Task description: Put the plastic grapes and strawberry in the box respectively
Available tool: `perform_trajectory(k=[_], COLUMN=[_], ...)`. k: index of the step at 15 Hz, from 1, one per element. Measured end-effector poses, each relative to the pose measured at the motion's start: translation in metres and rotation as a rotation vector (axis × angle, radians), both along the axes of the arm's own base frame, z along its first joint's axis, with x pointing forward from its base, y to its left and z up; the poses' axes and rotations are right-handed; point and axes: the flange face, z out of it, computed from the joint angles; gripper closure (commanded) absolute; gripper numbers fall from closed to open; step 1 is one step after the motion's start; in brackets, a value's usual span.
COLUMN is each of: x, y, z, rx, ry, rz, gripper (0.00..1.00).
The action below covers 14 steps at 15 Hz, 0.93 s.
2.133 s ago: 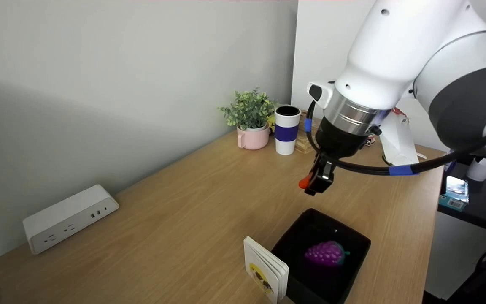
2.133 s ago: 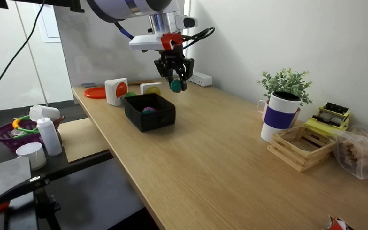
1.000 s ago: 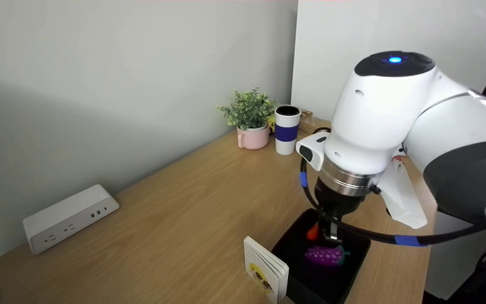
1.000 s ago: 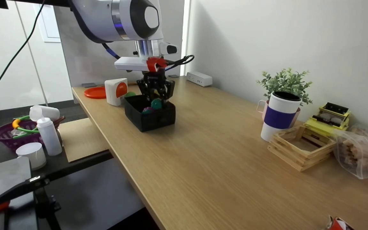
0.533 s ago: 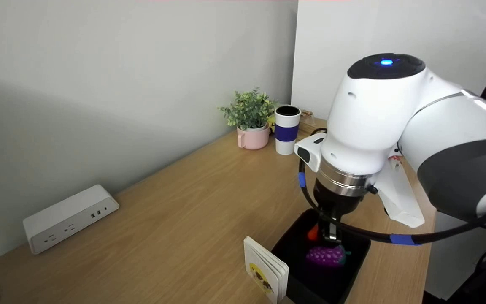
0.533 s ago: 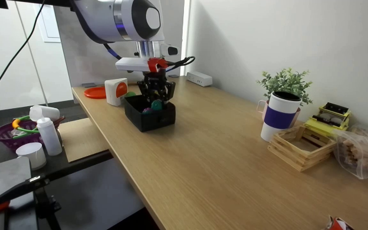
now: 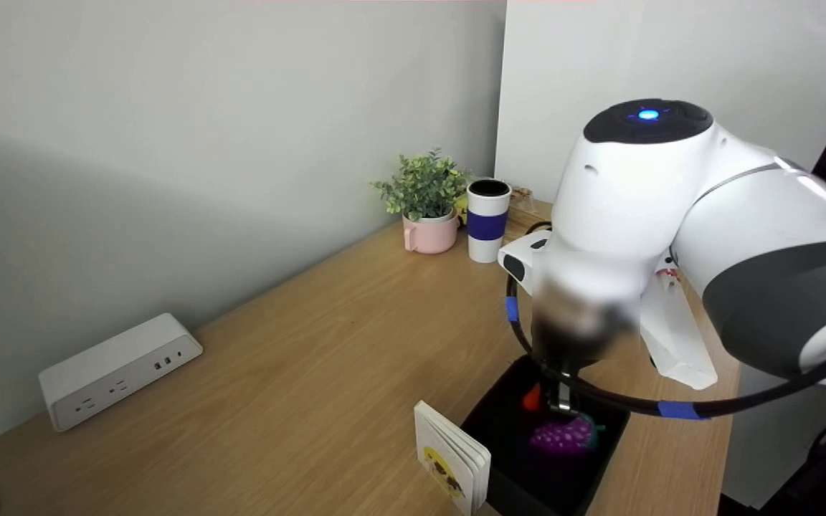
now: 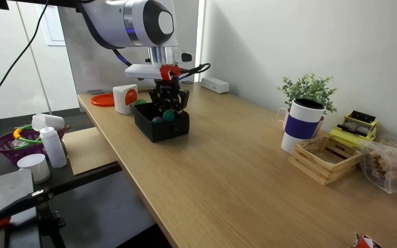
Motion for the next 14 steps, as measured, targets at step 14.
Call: perform_trajectory(k=[14], x=[-0.0010], y=[-0.0009], z=[-0.0050], rx=[-0.004], ry=[0.010], rz=[-0.001], gripper=[0.00])
